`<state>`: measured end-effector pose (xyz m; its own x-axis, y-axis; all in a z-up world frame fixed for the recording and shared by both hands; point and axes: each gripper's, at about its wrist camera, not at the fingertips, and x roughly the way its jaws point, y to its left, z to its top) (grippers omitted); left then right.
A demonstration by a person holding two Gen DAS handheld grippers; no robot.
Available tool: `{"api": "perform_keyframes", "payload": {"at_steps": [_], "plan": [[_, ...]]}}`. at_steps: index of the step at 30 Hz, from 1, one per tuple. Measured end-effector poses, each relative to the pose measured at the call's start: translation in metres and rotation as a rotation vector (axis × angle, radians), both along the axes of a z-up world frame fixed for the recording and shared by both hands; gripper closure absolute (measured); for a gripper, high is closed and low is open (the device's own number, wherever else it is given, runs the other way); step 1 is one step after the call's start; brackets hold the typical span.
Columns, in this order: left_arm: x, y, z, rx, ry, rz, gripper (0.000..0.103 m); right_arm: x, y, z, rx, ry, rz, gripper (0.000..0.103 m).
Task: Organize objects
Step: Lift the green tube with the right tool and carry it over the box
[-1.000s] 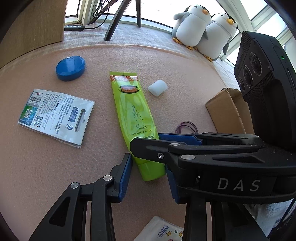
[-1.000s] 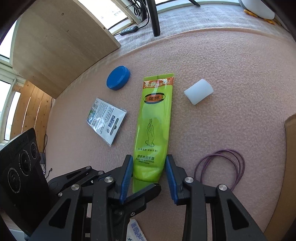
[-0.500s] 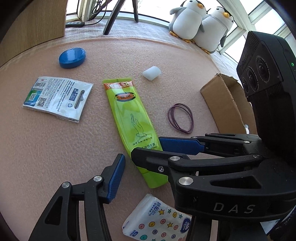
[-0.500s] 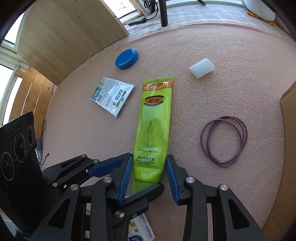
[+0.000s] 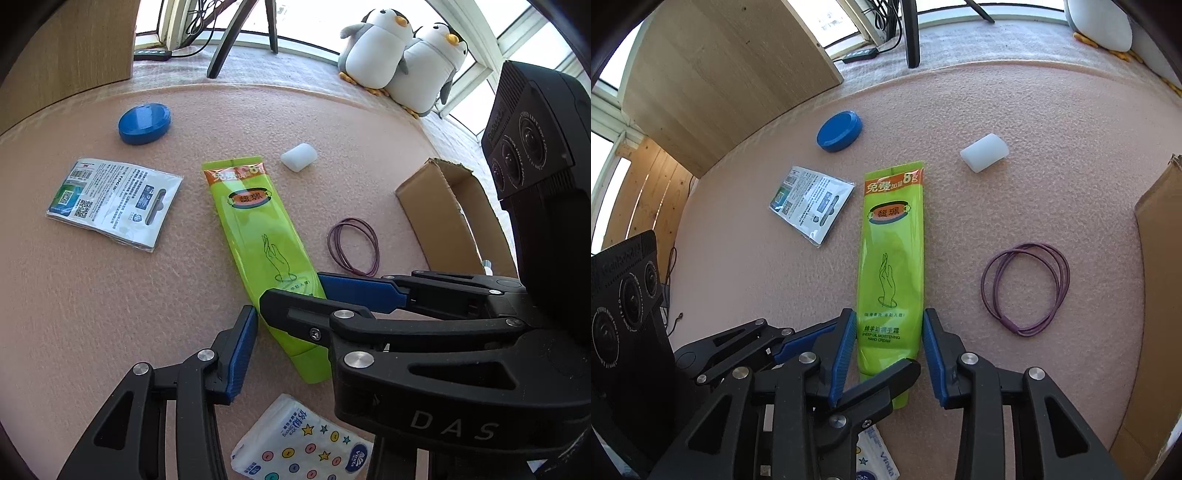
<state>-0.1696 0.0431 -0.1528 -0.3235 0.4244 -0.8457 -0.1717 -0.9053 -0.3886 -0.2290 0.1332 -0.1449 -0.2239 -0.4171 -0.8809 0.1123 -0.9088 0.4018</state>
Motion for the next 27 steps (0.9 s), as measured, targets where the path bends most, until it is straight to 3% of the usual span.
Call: {"api": "perform_keyframes", "payload": {"at_steps": [12,27], "plan": [[0.013,0.054,0.052,0.006,0.102,-0.072,0.056,0.033,0.055,0.053,0.0,0.09,-0.078,0.071],[0.038,0.191,0.073,0.005,0.15,-0.304,0.056,0.093,0.167,0.072,0.05,0.127,-0.254,0.071]]}}
